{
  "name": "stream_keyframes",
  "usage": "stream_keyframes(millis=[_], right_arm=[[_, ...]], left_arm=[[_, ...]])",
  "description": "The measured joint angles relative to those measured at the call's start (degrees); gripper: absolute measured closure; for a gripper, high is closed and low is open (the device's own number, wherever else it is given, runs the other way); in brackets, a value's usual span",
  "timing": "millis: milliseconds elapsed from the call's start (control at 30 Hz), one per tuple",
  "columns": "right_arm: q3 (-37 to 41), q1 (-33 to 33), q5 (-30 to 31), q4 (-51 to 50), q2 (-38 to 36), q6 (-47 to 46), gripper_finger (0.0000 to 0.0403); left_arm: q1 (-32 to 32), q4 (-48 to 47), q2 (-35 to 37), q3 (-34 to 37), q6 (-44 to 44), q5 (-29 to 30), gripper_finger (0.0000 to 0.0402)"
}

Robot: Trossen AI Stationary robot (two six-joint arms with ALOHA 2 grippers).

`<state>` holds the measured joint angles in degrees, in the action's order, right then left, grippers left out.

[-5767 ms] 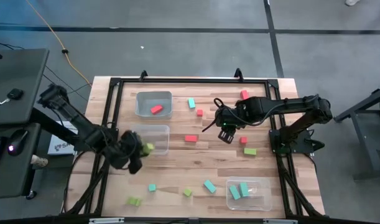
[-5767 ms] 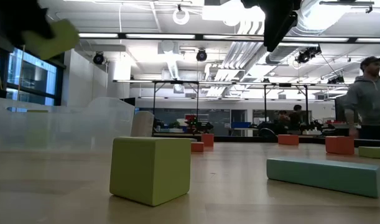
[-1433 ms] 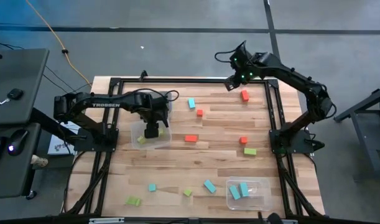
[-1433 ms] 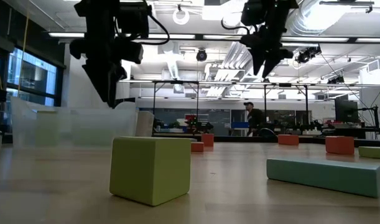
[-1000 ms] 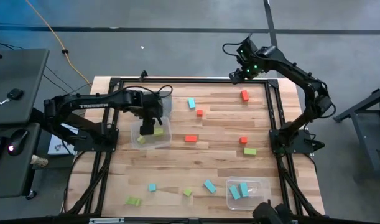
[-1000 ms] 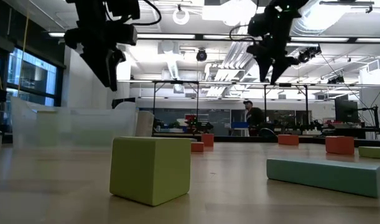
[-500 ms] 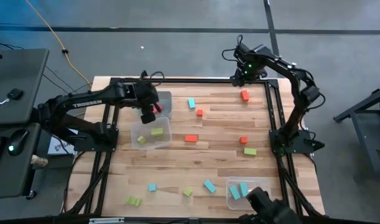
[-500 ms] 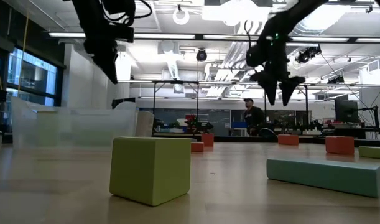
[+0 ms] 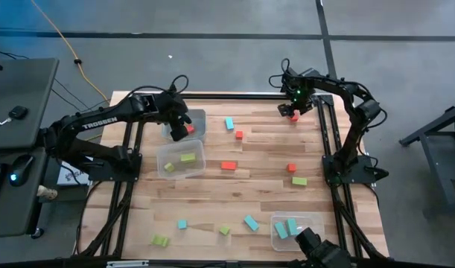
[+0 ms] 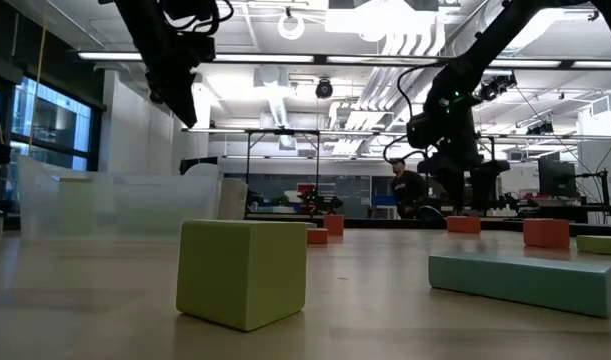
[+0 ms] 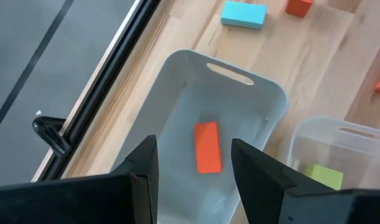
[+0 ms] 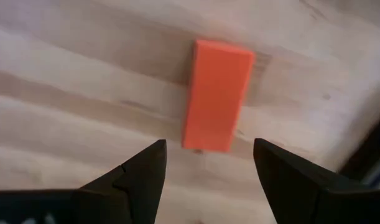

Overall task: Sort & place blocks by color
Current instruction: Put the orange block into the gray bin

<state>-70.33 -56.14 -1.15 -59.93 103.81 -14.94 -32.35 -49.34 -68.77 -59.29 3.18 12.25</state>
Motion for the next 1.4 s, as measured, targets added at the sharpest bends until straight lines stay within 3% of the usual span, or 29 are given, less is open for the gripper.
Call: stream_keyframes(millis=[300,633,967,1400], right_arm=[[2.29,0.02,3.8,4.53,-0.02,-0.28,0.0171],[1.64,0.04,3.78,1.69,0.04,-0.61,0.0171],[-6.19,-0.55,4.03,-1.49,0.02,1.98,0.0171],[-3.82,-0.95,3.46,-1.49,4.38,1.88,0.0171]], left_arm=[[-1.79,-0.09,0.0,0.0,-0.22,0.0,0.0268],[-2.67,-0.09,-0.02,0.02,-1.55,-0.05,0.0268],[-2.67,-0.09,-0.04,0.02,-1.55,-0.07,0.0268],[-2.67,-0.09,-0.04,0.02,-0.61,-0.11,0.0268]])
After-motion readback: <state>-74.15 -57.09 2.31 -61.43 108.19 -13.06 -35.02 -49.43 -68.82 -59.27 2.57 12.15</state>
